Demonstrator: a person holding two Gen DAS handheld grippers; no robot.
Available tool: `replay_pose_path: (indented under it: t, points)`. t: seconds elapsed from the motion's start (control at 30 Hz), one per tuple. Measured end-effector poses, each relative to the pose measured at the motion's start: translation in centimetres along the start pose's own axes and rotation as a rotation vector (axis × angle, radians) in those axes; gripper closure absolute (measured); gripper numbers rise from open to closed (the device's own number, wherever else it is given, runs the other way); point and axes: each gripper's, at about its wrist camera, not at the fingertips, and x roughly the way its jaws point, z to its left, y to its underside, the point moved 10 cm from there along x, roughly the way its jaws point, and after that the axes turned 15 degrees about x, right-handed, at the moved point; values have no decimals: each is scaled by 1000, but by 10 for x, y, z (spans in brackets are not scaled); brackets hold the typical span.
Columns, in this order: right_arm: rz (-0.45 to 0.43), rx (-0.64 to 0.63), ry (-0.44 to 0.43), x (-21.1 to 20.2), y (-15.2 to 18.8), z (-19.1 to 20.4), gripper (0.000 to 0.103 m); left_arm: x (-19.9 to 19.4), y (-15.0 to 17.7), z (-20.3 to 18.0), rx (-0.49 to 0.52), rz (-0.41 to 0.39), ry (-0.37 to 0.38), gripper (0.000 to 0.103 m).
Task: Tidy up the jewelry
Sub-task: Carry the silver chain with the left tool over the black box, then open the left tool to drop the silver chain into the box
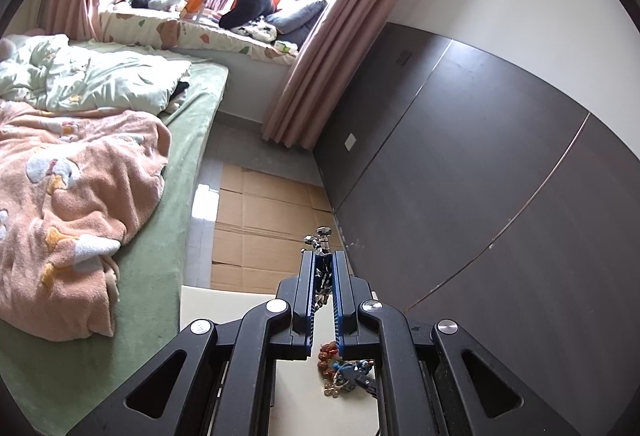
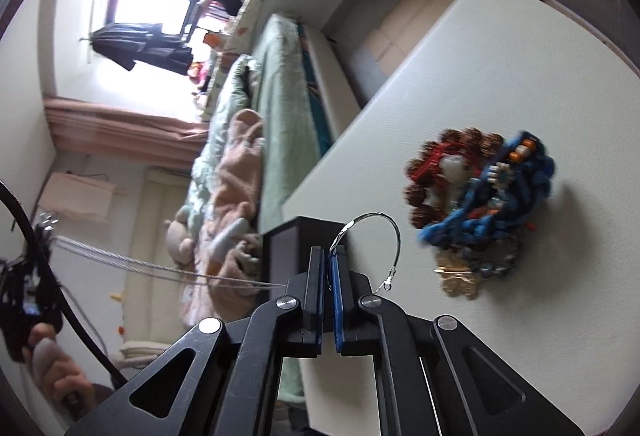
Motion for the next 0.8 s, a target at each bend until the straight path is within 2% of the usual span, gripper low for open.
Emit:
replay_pose_path:
  t: [0.17,0.33,0.47,0.67,0.7,0.73,0.77,0.8]
  points:
    - [12,-52,-70,6,10,28,97,19,19,11,-34,32,-26,96]
    - [26,-67,-105,16,17,42,97,45,55,27,-78,99,-51,94]
    - [37,-75,-126,24,22,50,97,65,93,45,-173,162,-54,94]
    - [67,-95,-140,44,35,59,97,79,138,72,-266,196,-83,90]
    - [76,-97,-141,49,38,60,97,80,142,76,-268,199,-89,81]
    - [84,-102,-140,53,42,61,97,80,146,80,-270,199,-96,64]
    - [89,-108,-137,57,44,61,97,80,149,85,-276,190,-102,54]
    - [96,-114,-135,63,48,62,97,78,152,90,-285,177,-111,39]
